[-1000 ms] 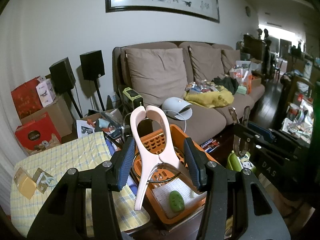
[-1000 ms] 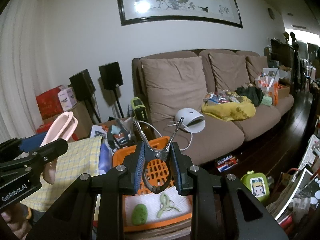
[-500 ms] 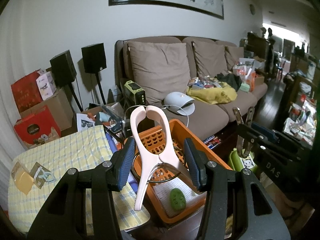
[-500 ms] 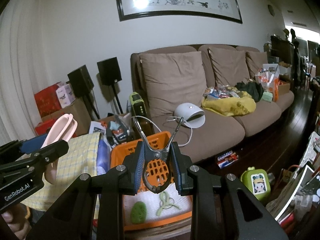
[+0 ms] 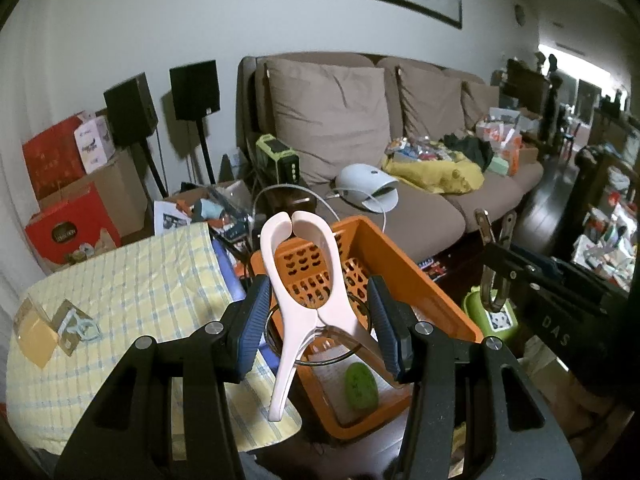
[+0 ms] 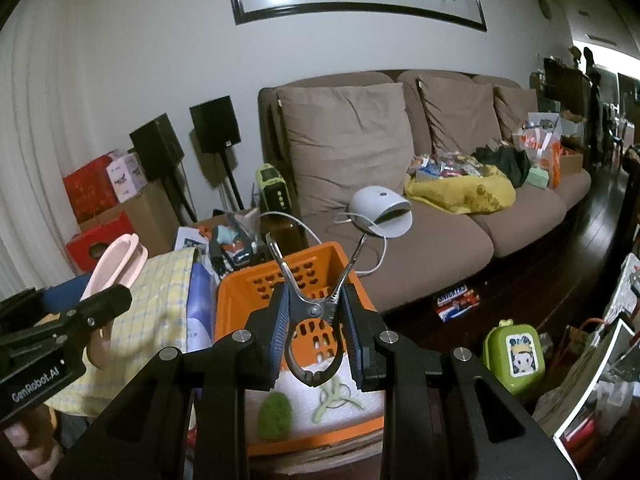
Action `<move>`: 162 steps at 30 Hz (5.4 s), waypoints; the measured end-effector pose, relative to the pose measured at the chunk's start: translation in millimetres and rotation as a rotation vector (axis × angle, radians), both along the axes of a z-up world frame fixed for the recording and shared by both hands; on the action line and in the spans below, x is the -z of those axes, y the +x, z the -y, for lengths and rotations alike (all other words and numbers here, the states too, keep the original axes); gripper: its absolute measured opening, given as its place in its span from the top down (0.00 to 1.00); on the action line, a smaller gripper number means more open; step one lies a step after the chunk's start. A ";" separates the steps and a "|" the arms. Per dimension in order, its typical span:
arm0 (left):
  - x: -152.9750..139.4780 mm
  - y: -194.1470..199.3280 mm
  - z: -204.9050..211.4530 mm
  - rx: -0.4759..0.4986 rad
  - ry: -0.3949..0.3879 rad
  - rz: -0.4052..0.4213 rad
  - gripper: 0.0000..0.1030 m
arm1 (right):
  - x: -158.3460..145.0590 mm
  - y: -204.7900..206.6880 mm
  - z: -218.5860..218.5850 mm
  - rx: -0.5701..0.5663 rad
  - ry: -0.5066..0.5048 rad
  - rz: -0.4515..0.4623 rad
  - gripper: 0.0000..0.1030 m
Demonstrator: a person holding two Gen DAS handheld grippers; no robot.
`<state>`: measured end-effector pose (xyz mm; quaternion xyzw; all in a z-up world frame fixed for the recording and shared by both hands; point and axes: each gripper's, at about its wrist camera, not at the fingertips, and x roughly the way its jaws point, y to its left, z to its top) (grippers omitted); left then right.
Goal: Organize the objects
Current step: 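Carry the pink clip in the left gripper over the orange basket, then lower the pink clip into the basket and open the left gripper while the right gripper releases the metal clip, then withdraw both grippers from the basket and swing them over the table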
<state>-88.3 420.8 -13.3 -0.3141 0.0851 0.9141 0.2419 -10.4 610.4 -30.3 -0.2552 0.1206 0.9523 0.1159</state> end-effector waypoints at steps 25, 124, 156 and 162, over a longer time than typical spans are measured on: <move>54.7 -23.9 16.7 0.012 0.078 0.155 0.55 | 42.4 -30.3 12.6 -0.052 -0.018 0.108 0.75; 55.1 -45.8 117.8 -0.119 0.154 0.187 0.15 | 120.2 -56.1 -8.7 0.024 -0.090 0.252 0.51; 58.5 -61.2 407.8 -0.585 -0.010 0.013 0.00 | 51.7 -150.2 333.8 -0.584 0.267 0.140 0.01; 87.2 -69.2 399.0 -0.507 0.036 0.073 0.00 | 88.4 -190.9 375.1 -0.835 0.296 0.220 0.02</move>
